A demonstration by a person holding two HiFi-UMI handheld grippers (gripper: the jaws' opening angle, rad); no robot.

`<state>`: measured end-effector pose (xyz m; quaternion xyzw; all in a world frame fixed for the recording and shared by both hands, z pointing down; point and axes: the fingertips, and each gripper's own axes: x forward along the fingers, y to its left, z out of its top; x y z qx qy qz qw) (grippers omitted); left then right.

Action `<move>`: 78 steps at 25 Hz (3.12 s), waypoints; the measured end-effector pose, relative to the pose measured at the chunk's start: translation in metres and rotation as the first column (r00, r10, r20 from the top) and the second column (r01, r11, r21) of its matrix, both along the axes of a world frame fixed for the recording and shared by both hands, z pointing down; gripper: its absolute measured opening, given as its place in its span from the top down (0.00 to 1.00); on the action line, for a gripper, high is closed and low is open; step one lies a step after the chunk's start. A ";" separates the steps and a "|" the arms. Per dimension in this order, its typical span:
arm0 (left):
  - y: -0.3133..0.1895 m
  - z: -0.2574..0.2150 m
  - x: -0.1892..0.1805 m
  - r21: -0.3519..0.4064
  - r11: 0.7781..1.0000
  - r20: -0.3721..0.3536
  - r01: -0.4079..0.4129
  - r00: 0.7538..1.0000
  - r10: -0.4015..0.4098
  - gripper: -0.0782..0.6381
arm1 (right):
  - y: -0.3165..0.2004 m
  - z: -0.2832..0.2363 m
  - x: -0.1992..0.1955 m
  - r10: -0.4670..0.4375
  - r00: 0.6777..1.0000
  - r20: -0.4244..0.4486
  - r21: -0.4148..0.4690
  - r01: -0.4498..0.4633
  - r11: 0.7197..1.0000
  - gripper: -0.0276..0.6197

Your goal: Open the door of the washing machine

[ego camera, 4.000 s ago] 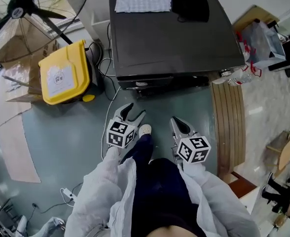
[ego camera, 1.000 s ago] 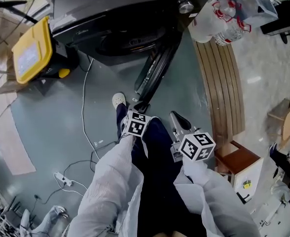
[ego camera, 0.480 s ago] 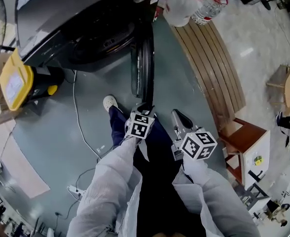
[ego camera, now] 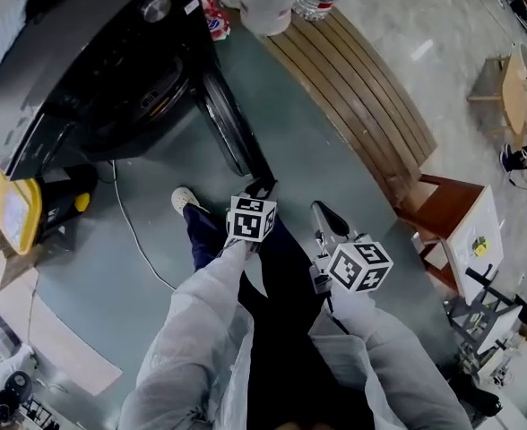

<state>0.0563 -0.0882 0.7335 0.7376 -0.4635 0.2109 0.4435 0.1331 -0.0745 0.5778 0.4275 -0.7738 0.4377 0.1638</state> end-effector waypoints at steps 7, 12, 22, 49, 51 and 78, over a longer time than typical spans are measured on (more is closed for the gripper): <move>-0.035 -0.002 0.042 0.005 0.999 -0.050 0.032 0.998 -0.032 0.74 | -0.003 0.006 0.047 0.100 0.995 -0.015 -0.014 -0.100 0.995 0.94; -0.058 -0.004 0.067 0.011 1.000 -0.075 0.025 0.997 -0.024 0.76 | -0.014 0.005 0.076 0.165 0.986 -0.020 -0.006 -0.166 0.986 0.94; -0.081 -0.007 0.101 0.028 0.996 -0.175 -0.083 0.981 0.086 0.74 | -0.018 0.007 0.094 0.220 0.975 -0.030 0.004 -0.220 0.975 0.94; 0.021 -0.249 -0.146 0.383 0.894 0.044 0.231 0.963 -0.268 0.78 | -0.044 -0.139 -0.022 -0.206 0.977 0.054 0.287 0.182 0.941 0.94; 0.035 -0.264 -0.168 0.416 0.870 0.060 0.266 0.946 -0.318 0.78 | -0.046 -0.148 -0.044 -0.265 0.963 0.051 0.321 0.235 0.917 0.94; 0.161 -0.284 -0.230 0.453 0.733 0.036 0.508 0.811 -0.584 0.89 | 0.014 -0.140 -0.184 -0.676 0.734 -0.068 0.355 0.651 0.671 0.94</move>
